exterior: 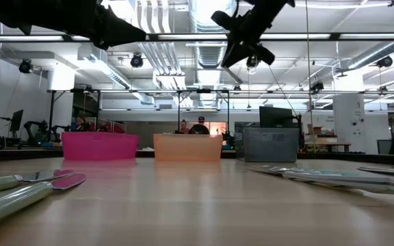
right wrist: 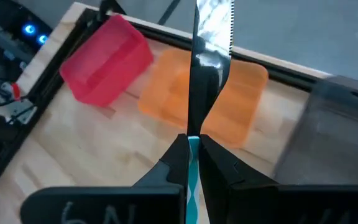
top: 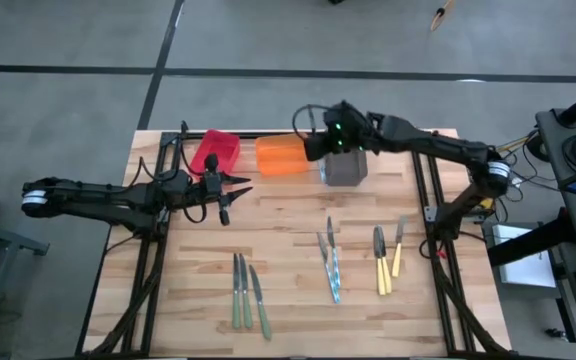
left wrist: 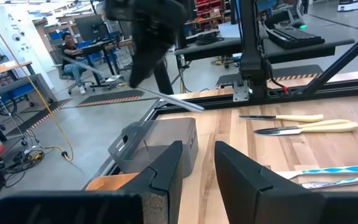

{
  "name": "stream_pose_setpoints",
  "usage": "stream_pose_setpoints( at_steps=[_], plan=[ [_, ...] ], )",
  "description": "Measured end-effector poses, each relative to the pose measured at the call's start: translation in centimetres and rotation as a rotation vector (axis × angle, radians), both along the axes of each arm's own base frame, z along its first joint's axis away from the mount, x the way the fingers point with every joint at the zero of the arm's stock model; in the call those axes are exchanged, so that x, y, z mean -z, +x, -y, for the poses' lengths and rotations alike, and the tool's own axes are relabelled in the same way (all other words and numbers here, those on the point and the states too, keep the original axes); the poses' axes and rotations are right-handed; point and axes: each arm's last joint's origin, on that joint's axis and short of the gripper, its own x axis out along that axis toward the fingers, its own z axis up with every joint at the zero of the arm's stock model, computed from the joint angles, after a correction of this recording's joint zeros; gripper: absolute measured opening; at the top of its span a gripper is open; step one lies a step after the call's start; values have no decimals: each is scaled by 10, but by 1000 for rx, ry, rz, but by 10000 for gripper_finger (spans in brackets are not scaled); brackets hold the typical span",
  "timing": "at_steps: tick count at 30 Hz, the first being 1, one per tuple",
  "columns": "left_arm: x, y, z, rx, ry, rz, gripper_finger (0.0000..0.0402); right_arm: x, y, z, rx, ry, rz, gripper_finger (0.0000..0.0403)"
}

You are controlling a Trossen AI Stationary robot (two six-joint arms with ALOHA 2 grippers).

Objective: Sort silverware by color (type)

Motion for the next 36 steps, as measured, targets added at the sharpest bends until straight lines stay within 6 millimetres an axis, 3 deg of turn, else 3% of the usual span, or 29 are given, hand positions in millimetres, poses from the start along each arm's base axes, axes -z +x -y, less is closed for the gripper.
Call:
stream_pose_setpoints(
  at_steps=[8,18,25,36],
  plan=[
    [2,0,-1,-25,13,-21,76,-8,-4,50,26,91,-272,13],
    [3,-1,-3,-101,22,-36,76,20,-15,91,27,358,-634,13],
    [3,-1,-3,-101,22,-39,76,55,-4,106,-87,572,-592,13],
    [3,-1,-3,-101,21,-39,76,84,5,117,-89,623,-649,13]
  ],
)
